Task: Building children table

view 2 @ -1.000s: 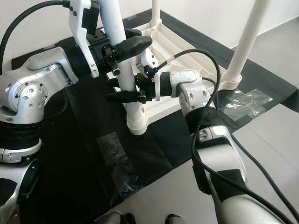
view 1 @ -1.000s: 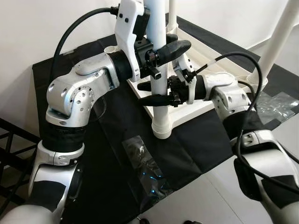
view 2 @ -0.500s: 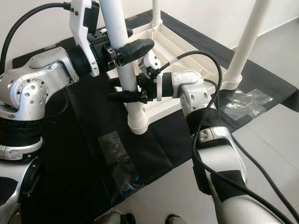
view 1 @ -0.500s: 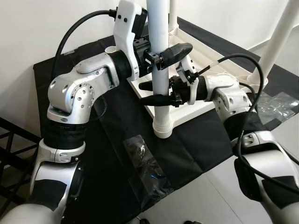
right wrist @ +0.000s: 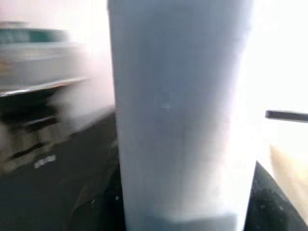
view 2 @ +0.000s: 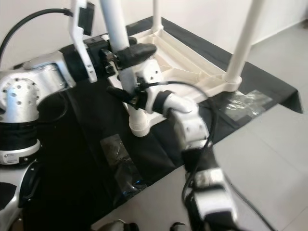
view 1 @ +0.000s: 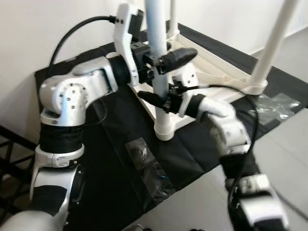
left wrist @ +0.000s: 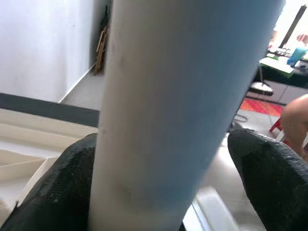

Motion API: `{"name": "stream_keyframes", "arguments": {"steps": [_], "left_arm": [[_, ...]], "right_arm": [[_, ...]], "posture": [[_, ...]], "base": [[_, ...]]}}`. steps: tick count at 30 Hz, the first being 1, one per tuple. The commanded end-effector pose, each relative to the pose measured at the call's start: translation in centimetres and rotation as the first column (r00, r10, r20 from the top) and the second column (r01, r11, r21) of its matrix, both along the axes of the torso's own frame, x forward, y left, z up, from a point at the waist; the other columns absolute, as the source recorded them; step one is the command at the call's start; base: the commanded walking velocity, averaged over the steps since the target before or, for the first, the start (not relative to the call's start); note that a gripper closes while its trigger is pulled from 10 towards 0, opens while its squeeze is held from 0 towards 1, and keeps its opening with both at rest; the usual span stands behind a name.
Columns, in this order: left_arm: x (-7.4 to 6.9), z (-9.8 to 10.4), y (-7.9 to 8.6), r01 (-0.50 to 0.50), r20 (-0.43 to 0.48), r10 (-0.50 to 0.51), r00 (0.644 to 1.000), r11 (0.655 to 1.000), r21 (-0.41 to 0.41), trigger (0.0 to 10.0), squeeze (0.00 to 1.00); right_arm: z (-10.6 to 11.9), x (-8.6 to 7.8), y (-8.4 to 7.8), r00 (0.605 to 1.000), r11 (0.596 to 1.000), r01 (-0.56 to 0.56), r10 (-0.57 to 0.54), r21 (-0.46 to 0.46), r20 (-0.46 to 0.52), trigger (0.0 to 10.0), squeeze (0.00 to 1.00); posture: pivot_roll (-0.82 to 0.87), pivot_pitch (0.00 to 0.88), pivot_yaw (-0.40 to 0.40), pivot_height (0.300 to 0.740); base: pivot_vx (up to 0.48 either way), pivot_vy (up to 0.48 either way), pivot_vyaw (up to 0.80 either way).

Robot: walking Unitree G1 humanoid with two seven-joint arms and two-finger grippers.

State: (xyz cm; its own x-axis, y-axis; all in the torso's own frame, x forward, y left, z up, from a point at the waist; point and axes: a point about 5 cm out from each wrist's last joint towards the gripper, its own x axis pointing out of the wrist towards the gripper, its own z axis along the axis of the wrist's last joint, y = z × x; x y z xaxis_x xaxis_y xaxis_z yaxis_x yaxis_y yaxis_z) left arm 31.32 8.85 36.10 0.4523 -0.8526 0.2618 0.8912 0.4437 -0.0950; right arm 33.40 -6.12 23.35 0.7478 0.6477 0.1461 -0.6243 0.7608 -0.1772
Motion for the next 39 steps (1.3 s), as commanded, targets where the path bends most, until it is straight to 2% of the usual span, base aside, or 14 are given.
{"name": "stream_keyframes", "arguments": {"steps": [1, 2, 4, 5, 10, 17, 18, 27, 28, 31, 34, 35, 36, 39], "left_arm": [[-0.4, 0.5, 0.1, 0.028, 0.011, -0.028, 1.000, 0.999, -0.016, 10.0, 0.00], [-0.2, 0.7, 0.3, 0.014, 0.012, -0.014, 1.000, 1.000, -0.022, 10.0, 0.00], [-0.1, 0.8, 0.5, 0.005, 0.016, -0.004, 1.000, 1.000, -0.026, 10.0, 0.00], [0.0, 1.0, 0.6, -0.010, 0.021, 0.011, 1.000, 1.000, -0.025, 10.0, 0.00], [0.1, 1.0, 0.6, -0.022, 0.024, 0.023, 0.999, 1.000, -0.022, 10.0, 0.00], [0.7, 0.4, 0.5, -0.080, -0.006, 0.080, 0.997, 0.997, 0.003, 10.0, 0.00], [0.8, 0.3, 0.4, -0.081, -0.011, 0.081, 0.997, 0.997, 0.007, 0.0, 0.00], [0.7, 0.3, 0.3, -0.068, -0.014, 0.068, 0.998, 0.998, 0.005, 0.0, 0.00], [0.7, 0.3, 0.3, -0.066, -0.013, 0.066, 0.998, 0.998, 0.006, 0.0, 0.00], [0.7, 0.3, 0.3, -0.064, -0.012, 0.064, 0.998, 0.998, 0.011, 0.0, 0.00], [0.7, 0.3, 0.3, -0.064, -0.012, 0.064, 0.998, 0.998, 0.011, 0.0, 0.00], [0.7, 0.3, 0.4, -0.063, -0.012, 0.063, 0.998, 0.998, 0.014, 0.0, 0.00], [0.7, 0.2, 0.4, -0.061, -0.011, 0.061, 0.998, 0.998, 0.017, 0.0, 0.00], [0.7, 0.2, 0.4, -0.061, -0.011, 0.061, 0.998, 0.998, 0.017, 0.0, 0.00]], "right_arm": [[-5.0, 0.3, -1.1, 0.965, 0.985, 0.127, -0.150, -0.112, -0.217, 0.0, 0.00], [-5.7, -0.6, -0.3, 0.953, 0.976, 0.195, -0.213, -0.097, -0.217, 0.0, 0.00], [-5.7, -0.9, 0.3, 0.949, 0.972, 0.222, -0.235, -0.082, -0.212, 0.0, 0.00], [-4.7, -0.3, 0.8, 0.957, 0.974, 0.220, -0.227, -0.055, -0.182, 0.0, 0.00], [-4.2, 0.1, 0.8, 0.956, 0.972, 0.233, -0.237, -0.042, -0.173, 0.0, 0.00], [-3.9, -1.1, 1.6, 0.947, 0.964, 0.263, -0.267, -0.050, -0.178, 0.0, 0.00], [-3.8, -1.3, 1.8, 0.946, 0.961, 0.271, -0.276, -0.053, -0.173, 0.0, 0.00], [-3.3, -1.5, 2.3, 0.955, 0.966, 0.252, -0.258, -0.053, -0.146, 0.0, 0.00], [-2.8, -1.4, 2.5, 0.969, 0.976, 0.212, -0.217, -0.052, -0.115, 10.0, 0.00], [-2.1, -1.3, 2.7, 0.986, 0.988, 0.143, -0.147, -0.061, -0.073, 10.0, 0.00], [-2.1, -1.3, 2.7, 0.986, 0.988, 0.143, -0.147, -0.061, -0.073, 10.0, 0.00], [-0.9, -0.9, 2.4, 0.998, 0.996, 0.052, -0.054, -0.067, -0.035, 10.0, 0.30], [0.7, 0.1, 1.4, 0.997, 0.991, -0.070, 0.071, -0.110, 0.008, 10.0, 1.00], [0.7, 0.1, 1.4, 0.997, 0.991, -0.070, 0.071, -0.110, 0.008, 10.0, 1.00]], "posture": [[0.04, 0.172, 0.130, 0.740], [0.04, 0.171, 0.128, 0.740], [0.03, 0.166, 0.125, 0.740], [0.04, 0.166, 0.119, 0.740], [0.04, 0.167, 0.120, 0.740], [0.04, 0.167, 0.121, 0.740], [0.03, 0.168, 0.120, 0.740], [0.03, 0.168, 0.116, 0.740], [0.03, 0.169, 0.116, 0.740], [0.03, 0.168, 0.117, 0.740], [0.03, 0.168, 0.117, 0.740], [0.03, 0.168, 0.116, 0.740], [0.03, 0.170, 0.115, 0.740], [0.03, 0.170, 0.115, 0.740]], "base": [[0.000, 0.000, 0.00], [0.000, 0.000, 0.00], [0.000, 0.000, 0.00], [0.000, 0.000, 0.00], [0.000, 0.000, 0.00], [0.000, 0.000, 0.00], [0.000, 0.000, 0.00], [0.000, 0.000, 0.00], [0.000, 0.000, 0.00], [0.000, 0.000, 0.00], [0.000, 0.000, 0.00], [0.000, 0.000, 0.00], [0.000, 0.000, 0.00], [0.000, 0.000, 0.00]]}}
